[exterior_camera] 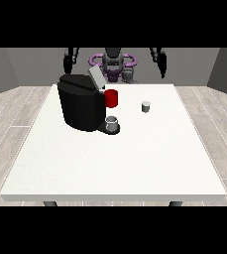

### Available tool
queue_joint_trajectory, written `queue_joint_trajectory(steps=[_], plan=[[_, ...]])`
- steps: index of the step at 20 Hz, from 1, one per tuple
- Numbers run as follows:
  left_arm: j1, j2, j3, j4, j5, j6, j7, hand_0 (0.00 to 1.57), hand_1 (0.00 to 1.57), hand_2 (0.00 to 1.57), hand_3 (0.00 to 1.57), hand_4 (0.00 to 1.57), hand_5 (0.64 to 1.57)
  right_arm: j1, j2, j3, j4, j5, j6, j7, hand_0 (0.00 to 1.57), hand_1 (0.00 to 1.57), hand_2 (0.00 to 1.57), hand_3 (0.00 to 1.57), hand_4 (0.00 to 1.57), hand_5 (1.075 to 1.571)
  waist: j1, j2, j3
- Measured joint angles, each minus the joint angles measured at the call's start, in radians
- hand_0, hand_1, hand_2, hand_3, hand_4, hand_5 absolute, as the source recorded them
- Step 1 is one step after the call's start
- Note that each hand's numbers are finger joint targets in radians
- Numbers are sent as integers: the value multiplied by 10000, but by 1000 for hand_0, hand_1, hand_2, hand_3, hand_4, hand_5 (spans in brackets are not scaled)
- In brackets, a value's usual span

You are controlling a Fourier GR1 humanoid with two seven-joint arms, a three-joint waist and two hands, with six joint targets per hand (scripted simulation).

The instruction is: Insert the coffee pod into the coffee machine and close the lid

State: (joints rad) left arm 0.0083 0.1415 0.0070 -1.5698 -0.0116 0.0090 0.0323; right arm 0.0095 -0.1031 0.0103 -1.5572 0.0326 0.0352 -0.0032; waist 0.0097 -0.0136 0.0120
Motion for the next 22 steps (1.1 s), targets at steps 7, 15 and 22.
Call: queue_joint_trajectory(steps=[7,15,22], plan=[[83,-388,-201,-22,137,-312,-1111,0,0,0,0,311,1571,-6,170,-387,171,-259,-152,2,0,0,0,0,109,1571,-175,-205,-96],[-683,531,87,571,-605,-615,-1400,0,0,0,0,0,1571,-212,667,-916,90,-489,-903,-842,0,0,0,0,169,1571,-610,129,-116],[-2137,1269,853,2245,-486,-1168,-934,0,0,0,0,0,1571,-470,884,-400,-69,-443,-1249,-1060,0,0,0,0,228,1571,-1099,789,-119]])
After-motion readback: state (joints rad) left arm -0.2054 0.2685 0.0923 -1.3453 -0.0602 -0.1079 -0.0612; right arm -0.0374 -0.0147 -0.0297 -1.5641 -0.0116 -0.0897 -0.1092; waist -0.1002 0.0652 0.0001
